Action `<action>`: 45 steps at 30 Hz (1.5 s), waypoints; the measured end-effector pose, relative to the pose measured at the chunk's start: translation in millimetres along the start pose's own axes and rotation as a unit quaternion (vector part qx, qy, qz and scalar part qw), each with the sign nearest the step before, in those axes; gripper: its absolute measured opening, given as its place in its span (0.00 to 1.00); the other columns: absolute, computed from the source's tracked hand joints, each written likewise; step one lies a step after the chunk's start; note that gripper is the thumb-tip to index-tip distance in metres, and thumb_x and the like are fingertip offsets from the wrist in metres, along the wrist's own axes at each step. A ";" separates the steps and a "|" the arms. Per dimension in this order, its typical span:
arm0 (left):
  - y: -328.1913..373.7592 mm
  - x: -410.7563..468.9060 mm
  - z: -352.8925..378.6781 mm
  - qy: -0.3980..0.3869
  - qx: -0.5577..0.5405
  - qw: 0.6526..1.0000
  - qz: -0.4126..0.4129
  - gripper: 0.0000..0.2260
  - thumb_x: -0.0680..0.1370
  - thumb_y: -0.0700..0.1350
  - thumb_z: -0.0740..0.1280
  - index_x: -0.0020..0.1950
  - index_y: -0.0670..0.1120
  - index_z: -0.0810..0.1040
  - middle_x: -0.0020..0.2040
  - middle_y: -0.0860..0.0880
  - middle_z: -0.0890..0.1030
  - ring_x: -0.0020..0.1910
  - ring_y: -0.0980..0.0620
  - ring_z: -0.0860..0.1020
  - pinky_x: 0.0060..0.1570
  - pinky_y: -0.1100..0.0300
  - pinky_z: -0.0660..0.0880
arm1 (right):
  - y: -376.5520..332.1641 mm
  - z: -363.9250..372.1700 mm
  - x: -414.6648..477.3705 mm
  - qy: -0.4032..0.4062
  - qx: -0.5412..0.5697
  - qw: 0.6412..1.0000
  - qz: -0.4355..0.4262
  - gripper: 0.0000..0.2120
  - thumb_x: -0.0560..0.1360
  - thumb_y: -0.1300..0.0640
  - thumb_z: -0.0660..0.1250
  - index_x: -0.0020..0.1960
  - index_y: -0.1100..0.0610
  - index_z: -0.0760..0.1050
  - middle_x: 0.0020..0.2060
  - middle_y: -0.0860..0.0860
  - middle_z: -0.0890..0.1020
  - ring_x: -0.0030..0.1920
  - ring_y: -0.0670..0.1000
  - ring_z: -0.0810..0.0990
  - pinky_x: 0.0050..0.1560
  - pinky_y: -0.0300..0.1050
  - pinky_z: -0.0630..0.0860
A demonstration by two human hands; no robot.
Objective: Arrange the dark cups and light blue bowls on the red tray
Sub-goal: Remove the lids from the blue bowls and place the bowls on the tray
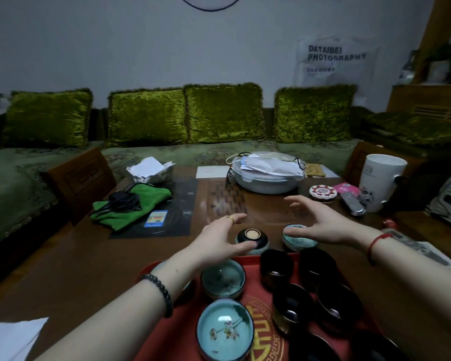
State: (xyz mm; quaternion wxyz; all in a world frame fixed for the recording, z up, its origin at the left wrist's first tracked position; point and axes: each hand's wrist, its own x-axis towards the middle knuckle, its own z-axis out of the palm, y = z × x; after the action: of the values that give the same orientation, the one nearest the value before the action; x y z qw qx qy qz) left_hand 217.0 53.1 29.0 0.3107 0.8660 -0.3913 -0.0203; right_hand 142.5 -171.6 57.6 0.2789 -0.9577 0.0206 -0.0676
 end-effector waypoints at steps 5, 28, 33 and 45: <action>8.6 41.9 28.9 -0.038 0.058 0.998 0.006 0.28 0.73 0.53 0.66 0.71 0.48 0.61 0.69 0.47 0.70 0.68 0.47 0.67 0.68 0.50 0.63 | 41.0 -8.2 -1.0 0.001 0.000 0.999 0.043 0.33 0.68 0.49 0.72 0.68 0.50 0.61 0.65 0.53 0.72 0.63 0.46 0.70 0.61 0.37 0.64; 10.8 103.5 83.8 -0.084 0.092 0.992 0.002 0.29 0.69 0.55 0.71 0.67 0.50 0.67 0.65 0.50 0.74 0.69 0.52 0.66 0.71 0.46 0.40 | 97.7 19.1 2.3 0.004 0.100 0.994 0.036 0.33 0.67 0.55 0.73 0.69 0.54 0.64 0.67 0.50 0.70 0.64 0.42 0.67 0.65 0.36 0.63; 11.5 94.1 60.8 -0.035 0.075 0.996 0.018 0.31 0.69 0.56 0.70 0.68 0.51 0.65 0.66 0.51 0.73 0.69 0.54 0.65 0.72 0.48 0.42 | 76.6 11.5 4.5 0.032 0.108 0.994 0.007 0.34 0.67 0.56 0.73 0.69 0.54 0.63 0.68 0.51 0.70 0.65 0.45 0.68 0.67 0.40 0.65; 6.8 14.2 -19.3 0.066 0.054 0.996 0.036 0.29 0.69 0.54 0.70 0.68 0.50 0.66 0.66 0.50 0.74 0.68 0.54 0.67 0.71 0.54 0.46 | -21.8 6.6 -5.4 0.054 0.067 0.992 -0.093 0.34 0.65 0.53 0.74 0.68 0.57 0.66 0.67 0.52 0.72 0.66 0.47 0.70 0.69 0.44 0.66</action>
State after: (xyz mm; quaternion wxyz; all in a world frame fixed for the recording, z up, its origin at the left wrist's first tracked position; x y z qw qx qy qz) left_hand 227.7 50.0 51.3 0.2886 0.8664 -0.4016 0.0691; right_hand 138.1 -149.3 63.2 0.3335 -0.9295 -0.0582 -0.1465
